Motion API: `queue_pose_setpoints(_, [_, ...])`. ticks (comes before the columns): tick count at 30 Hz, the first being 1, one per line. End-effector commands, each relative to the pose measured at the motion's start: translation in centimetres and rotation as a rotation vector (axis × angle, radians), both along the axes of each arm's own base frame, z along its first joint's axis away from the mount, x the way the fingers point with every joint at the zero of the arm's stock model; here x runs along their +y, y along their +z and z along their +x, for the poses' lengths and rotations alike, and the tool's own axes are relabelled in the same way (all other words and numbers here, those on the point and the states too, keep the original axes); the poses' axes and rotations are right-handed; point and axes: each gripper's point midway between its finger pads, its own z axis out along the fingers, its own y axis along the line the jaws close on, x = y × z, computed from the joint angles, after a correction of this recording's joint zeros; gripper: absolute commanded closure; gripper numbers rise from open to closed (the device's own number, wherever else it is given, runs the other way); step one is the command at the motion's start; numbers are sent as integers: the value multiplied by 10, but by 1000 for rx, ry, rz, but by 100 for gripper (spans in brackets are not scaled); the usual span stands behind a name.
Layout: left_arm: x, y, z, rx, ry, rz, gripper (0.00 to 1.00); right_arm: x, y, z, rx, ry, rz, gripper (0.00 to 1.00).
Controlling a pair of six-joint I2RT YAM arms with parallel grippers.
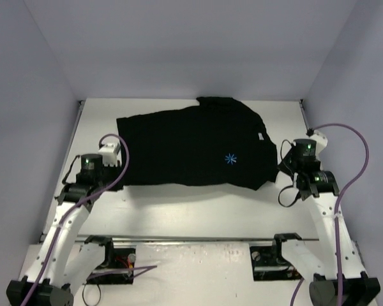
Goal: Fold and stack the t-shirts
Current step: Fold the flattened tshirt in 1/3 of the way
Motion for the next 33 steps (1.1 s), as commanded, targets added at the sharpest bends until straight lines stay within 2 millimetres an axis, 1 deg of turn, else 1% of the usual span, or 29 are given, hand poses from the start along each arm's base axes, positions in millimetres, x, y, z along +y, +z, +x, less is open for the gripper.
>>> queue_pose_setpoints(1, [2, 13, 13, -48, 95, -46, 100, -1, 7, 2, -9, 0, -2, 100])
queue_pose_setpoints(4, [4, 10, 15, -31, 131, -51, 100, -1, 9, 7, -1, 11, -15, 100])
queue_pose_setpoints(7, [9, 6, 19, -16, 183, -50, 100, -1, 11, 18, 18, 24, -33, 100])
queue_pose_setpoints(8, [11, 4, 20, -9, 200, -46, 100, -1, 12, 25, 27, 28, -39, 100])
queue_pose_setpoints(10, [13, 3, 26, -15, 222, -47, 100, -1, 9, 38, 58, 42, -56, 100])
queue_pose_setpoints(13, [16, 2, 37, -18, 254, -43, 100, -1, 15, 58, 53, 54, -71, 100])
queue_pose_setpoints(15, [17, 2, 44, -22, 269, -43, 100, -1, 26, 72, 32, 60, -78, 100])
queue_pose_setpoints(16, [18, 1, 49, -21, 276, -43, 100, 0, 27, 80, 34, 64, -82, 100])
queue_pose_setpoints(17, [18, 0, 52, -20, 280, -44, 100, 0, 22, 86, 54, 68, -84, 100])
queue_pose_setpoints(18, [19, 0, 57, -23, 287, -44, 100, 0, 21, 91, 57, 72, -87, 100])
queue_pose_setpoints(21, [22, -1, 69, -32, 305, -37, 100, 1, 28, 111, 45, 81, -93, 100])
queue_pose_setpoints(23, [25, -3, 77, -31, 315, -33, 100, 4, 22, 123, 63, 96, -97, 100])
queue_pose_setpoints(29, [31, -11, 99, -30, 327, -13, 100, 13, 15, 153, 85, 126, -121, 100])
queue_pose_setpoints(30, [31, -8, 103, -41, 326, -14, 100, 14, 14, 157, 88, 130, -128, 100])
queue_pose_setpoints(33, [31, -11, 111, -42, 311, 0, 100, 18, 9, 167, 102, 143, -143, 100])
